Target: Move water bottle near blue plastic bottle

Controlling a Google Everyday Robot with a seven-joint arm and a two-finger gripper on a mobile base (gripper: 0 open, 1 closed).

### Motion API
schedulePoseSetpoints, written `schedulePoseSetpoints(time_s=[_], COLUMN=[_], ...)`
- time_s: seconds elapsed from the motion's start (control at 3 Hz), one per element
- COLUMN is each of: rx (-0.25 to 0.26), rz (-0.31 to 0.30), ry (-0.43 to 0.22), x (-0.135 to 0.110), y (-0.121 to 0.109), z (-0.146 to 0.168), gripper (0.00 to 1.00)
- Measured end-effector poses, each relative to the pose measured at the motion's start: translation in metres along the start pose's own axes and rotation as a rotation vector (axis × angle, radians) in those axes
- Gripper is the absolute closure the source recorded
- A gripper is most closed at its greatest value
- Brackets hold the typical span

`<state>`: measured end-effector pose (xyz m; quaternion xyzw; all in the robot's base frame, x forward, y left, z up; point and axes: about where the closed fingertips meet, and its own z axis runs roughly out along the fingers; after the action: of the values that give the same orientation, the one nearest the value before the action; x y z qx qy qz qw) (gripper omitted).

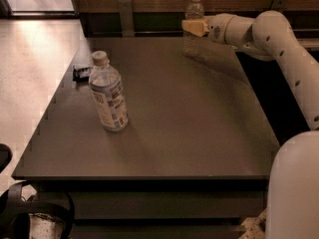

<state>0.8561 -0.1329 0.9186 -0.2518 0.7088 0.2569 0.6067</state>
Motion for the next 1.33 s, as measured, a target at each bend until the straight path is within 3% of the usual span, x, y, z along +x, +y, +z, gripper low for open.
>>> schedulePoseSetpoints(time_s=[0.33,0.67,1.33], rx=[-0.005,0.001,0.025], rz=[0.001,0.003,-0.003], ry=[0.001,0.003,-0.041], x=[0.001,-0.006,-0.044], y=[0.003,0.004,0.017], z=[0.003,-0.002,-0.057], gripper=[1.0,1.0,1.0])
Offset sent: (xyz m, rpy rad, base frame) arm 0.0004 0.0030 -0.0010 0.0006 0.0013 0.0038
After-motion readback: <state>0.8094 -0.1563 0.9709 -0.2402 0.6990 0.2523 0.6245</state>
